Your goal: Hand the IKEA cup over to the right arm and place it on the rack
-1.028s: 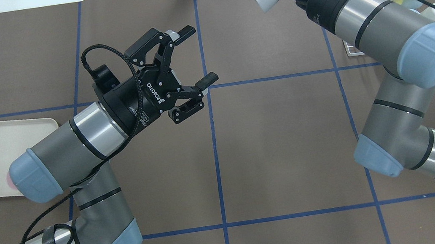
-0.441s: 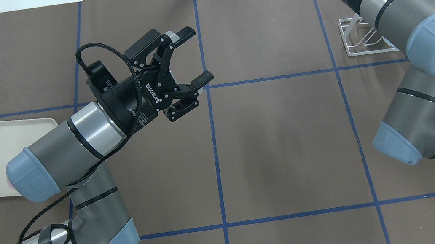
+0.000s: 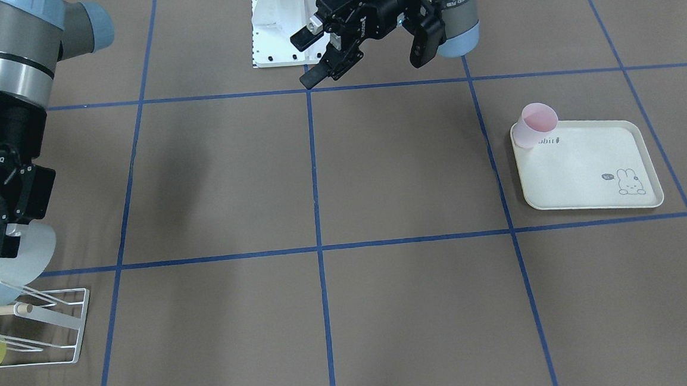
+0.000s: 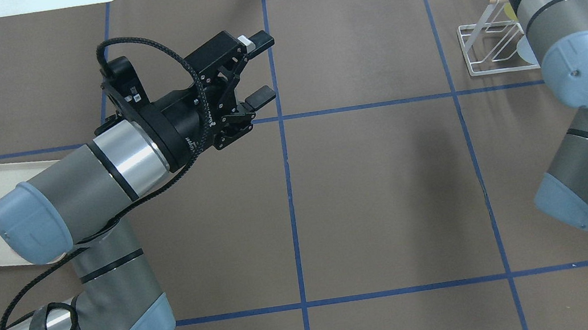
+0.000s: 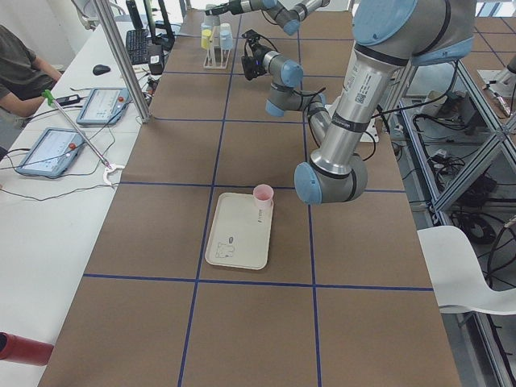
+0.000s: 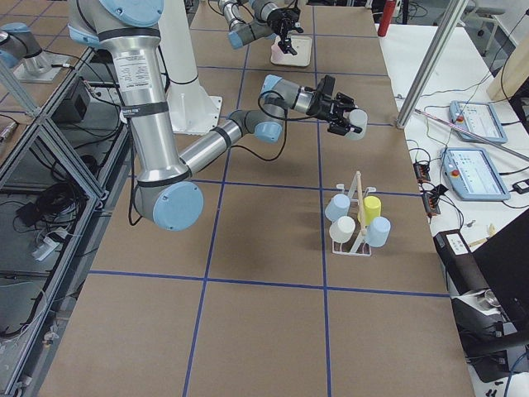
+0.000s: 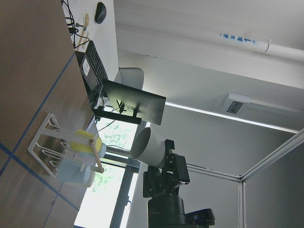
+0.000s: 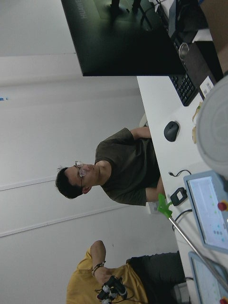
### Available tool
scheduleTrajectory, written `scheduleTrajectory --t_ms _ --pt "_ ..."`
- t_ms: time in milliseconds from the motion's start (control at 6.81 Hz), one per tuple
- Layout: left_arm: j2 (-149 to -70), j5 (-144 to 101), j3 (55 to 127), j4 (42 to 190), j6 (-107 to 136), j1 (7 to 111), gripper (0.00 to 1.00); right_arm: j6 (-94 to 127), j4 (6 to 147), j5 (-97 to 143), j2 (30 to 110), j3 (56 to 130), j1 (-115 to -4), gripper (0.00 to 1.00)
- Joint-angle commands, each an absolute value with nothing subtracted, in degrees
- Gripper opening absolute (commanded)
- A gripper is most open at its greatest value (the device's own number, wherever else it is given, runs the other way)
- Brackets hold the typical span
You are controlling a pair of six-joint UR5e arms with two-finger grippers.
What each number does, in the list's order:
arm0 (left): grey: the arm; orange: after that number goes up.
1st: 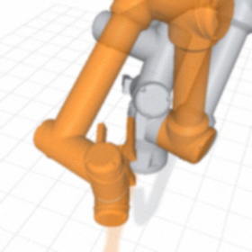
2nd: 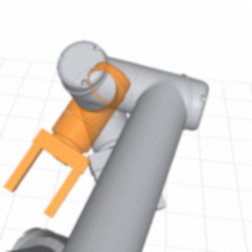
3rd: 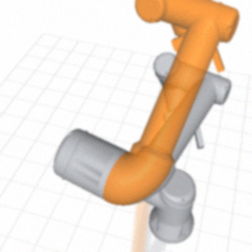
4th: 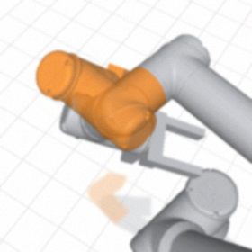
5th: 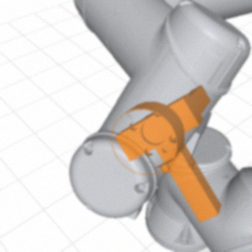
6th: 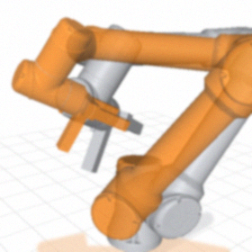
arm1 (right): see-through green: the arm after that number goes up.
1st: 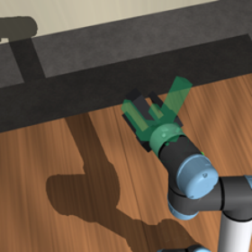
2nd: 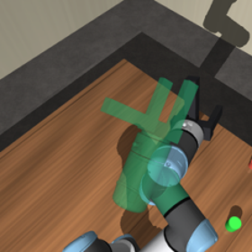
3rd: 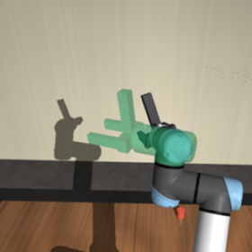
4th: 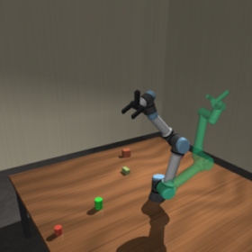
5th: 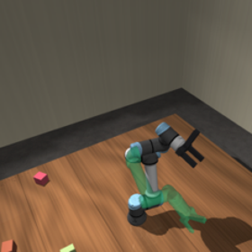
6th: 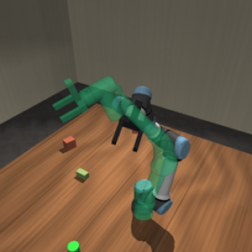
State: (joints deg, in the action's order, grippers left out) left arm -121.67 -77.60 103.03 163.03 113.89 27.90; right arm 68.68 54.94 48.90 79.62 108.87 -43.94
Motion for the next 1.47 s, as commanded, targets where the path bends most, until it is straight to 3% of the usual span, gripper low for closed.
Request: scheduleTrajectory --t_ms 0,441,735,1322 --pt "-121.6 -77.9 104.5 155.6 107.4 29.1 1.00 63.5 54.9 48.4 85.9 108.8 -43.9 0.00" --pt "-121.5 -77.8 105.6 150.1 103.3 29.5 1.00 63.8 54.8 49.0 89.3 108.4 -43.6 0.00" --pt "-121.4 -77.8 105.6 150.1 103.2 29.4 1.00 63.8 54.9 49.8 85.2 104.3 -43.1 0.00" --pt "-120.9 -77.9 105.6 150.1 103.3 29.4 1.00 63.8 54.9 49.9 84.5 102.1 -41.8 0.00"
